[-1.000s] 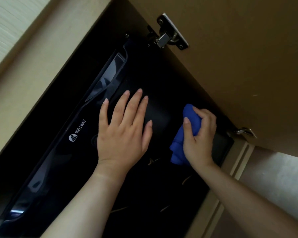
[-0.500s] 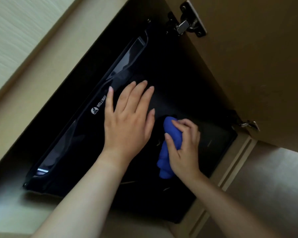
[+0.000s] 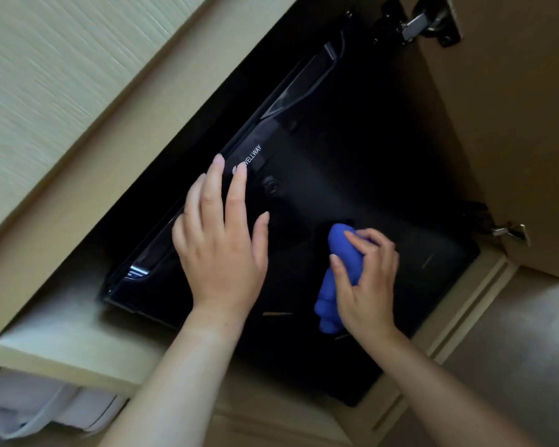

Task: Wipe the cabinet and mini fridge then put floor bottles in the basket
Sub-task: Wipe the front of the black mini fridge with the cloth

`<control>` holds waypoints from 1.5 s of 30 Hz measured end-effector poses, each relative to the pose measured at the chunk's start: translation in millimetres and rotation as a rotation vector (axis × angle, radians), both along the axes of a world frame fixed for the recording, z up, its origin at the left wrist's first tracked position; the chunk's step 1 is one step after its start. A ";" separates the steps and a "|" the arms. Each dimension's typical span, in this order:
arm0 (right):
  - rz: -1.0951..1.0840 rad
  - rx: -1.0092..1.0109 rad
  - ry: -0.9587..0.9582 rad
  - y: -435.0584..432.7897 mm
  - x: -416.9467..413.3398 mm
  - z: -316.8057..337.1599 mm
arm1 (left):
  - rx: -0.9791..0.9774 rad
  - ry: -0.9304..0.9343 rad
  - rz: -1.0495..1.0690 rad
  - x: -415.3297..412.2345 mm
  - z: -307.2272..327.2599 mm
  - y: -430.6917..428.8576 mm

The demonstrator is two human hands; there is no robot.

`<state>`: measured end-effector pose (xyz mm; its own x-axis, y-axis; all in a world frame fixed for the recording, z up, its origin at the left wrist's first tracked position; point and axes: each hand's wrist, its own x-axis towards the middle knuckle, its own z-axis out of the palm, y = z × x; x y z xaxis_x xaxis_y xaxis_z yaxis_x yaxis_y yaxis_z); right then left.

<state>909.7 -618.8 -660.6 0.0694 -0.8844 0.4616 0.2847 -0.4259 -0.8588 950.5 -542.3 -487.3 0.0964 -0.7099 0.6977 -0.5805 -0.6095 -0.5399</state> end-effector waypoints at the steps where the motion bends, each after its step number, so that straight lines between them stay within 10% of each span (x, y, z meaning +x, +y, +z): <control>1: -0.024 0.045 0.011 -4.2 -0.9 -8.0 | -0.014 -0.007 0.018 -0.7 -3.4 -1.5; 13: -0.044 -0.101 0.004 -6.8 3.5 7.0 | -0.207 -0.058 0.039 7.3 -16.7 -21.4; 20: -0.101 0.215 -0.090 -24.4 4.4 26.9 | -0.216 -0.066 0.024 8.8 -18.2 -22.5; 27: -0.008 -0.103 -0.014 11.4 4.8 30.9 | -0.189 0.000 0.048 0.4 -11.0 -21.0; 34: -0.042 0.155 -0.013 3.4 1.1 16.8 | 0.113 0.071 0.017 -3.0 9.6 33.3; 45: 0.087 -0.128 0.015 46.1 -0.1 22.4 | -0.072 0.007 0.046 9.3 -10.2 69.6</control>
<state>909.5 -572.7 -638.3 0.1512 -0.8088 0.5683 0.3131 -0.5061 -0.8036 959.8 -472.7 -497.5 0.1330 -0.6524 0.7461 -0.5547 -0.6729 -0.4895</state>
